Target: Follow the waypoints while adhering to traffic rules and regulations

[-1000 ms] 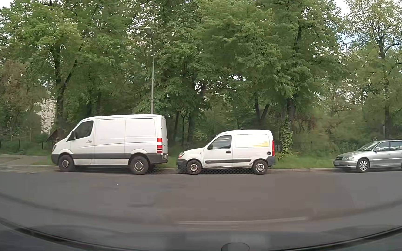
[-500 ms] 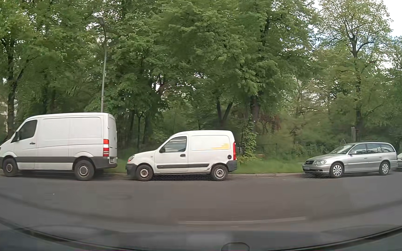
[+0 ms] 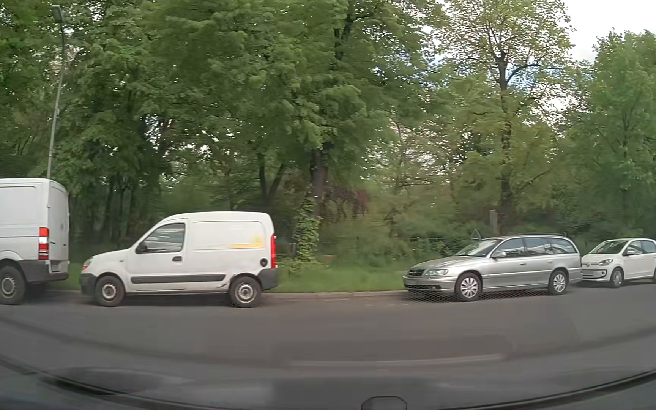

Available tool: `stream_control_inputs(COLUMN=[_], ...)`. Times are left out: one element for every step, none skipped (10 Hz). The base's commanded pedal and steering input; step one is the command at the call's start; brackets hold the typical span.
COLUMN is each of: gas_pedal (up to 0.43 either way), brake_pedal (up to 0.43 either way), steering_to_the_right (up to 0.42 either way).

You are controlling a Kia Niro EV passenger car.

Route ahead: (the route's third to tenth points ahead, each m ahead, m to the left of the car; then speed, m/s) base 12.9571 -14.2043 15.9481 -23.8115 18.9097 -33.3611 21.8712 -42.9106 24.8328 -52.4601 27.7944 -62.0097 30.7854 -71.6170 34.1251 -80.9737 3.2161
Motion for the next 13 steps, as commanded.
stream_control_inputs(gas_pedal=[0.280,0.280,0.280,0.280,0.280,0.280,0.280,0.280,0.280,0.280,0.280,0.280,0.280], brake_pedal=[0.018,0.018,0.018,0.018,0.018,0.018,0.018,0.018,0.018,0.018,0.018,0.018,0.018], steering_to_the_right=[0.692,0.706,0.708,0.704,0.671,0.622,0.597,0.565,0.539,0.507,0.489,0.480,0.475])
